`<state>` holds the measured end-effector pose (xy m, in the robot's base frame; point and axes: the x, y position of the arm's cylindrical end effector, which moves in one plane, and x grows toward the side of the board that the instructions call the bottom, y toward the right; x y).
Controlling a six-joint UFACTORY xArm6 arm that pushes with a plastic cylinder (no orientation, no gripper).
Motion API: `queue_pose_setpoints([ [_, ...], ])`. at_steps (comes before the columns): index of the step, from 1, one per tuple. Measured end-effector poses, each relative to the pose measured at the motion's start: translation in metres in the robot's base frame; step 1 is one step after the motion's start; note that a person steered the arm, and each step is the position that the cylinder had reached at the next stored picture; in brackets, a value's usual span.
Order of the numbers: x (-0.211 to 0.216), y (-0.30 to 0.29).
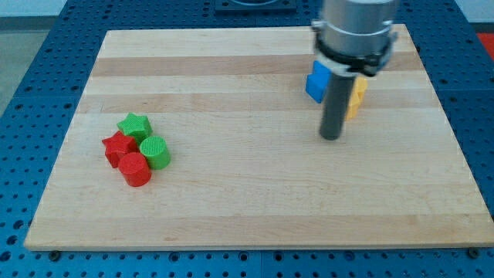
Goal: Nudge the yellow hexagon a bit left
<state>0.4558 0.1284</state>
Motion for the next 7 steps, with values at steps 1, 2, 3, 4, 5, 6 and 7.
queue_pose_setpoints([
  [1,-0.012,0.039],
  [2,-0.020,0.039],
  [3,-0.045,0.039],
  [4,-0.045,0.039],
  [5,-0.056,0.039],
  [6,-0.068,0.036],
  [7,-0.068,0.030],
])
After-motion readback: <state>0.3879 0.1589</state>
